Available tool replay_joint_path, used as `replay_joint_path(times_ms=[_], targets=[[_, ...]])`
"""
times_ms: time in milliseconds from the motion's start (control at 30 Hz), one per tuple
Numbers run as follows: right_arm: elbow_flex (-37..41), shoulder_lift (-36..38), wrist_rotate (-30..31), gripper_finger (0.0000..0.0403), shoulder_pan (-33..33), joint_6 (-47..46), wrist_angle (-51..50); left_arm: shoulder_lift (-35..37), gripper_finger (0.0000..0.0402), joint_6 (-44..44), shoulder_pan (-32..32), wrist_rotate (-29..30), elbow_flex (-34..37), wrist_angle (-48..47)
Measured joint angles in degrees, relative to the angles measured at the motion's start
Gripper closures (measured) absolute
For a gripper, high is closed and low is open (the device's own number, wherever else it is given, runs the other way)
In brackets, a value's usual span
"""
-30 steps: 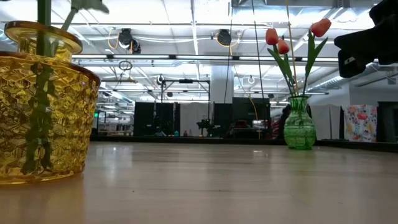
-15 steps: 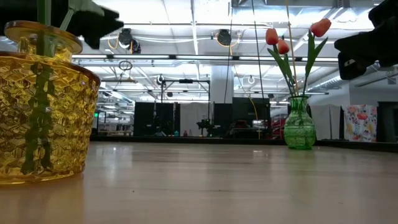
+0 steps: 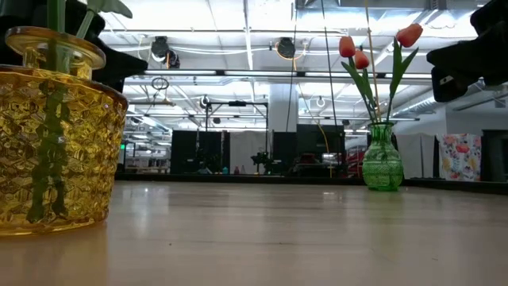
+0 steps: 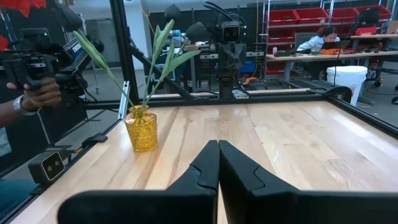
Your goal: Sort flowers into vase by color
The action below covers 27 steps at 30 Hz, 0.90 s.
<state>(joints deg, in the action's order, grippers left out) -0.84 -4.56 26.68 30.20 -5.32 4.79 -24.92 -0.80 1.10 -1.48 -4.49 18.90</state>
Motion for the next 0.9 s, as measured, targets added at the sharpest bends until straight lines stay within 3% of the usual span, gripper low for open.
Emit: replay_joint_path(times_ms=[233,900], targets=[[0.0,0.0,0.0,0.0403,0.0,0.0,-0.3,3.4,0.0399,0.0,0.0,0.0,2.9,0.9],[0.0,0.0,-1.7,0.0403,-2.2,1.9,-0.7,18.2,0.0400,0.3,0.0,1.8,3.1,-16.9]])
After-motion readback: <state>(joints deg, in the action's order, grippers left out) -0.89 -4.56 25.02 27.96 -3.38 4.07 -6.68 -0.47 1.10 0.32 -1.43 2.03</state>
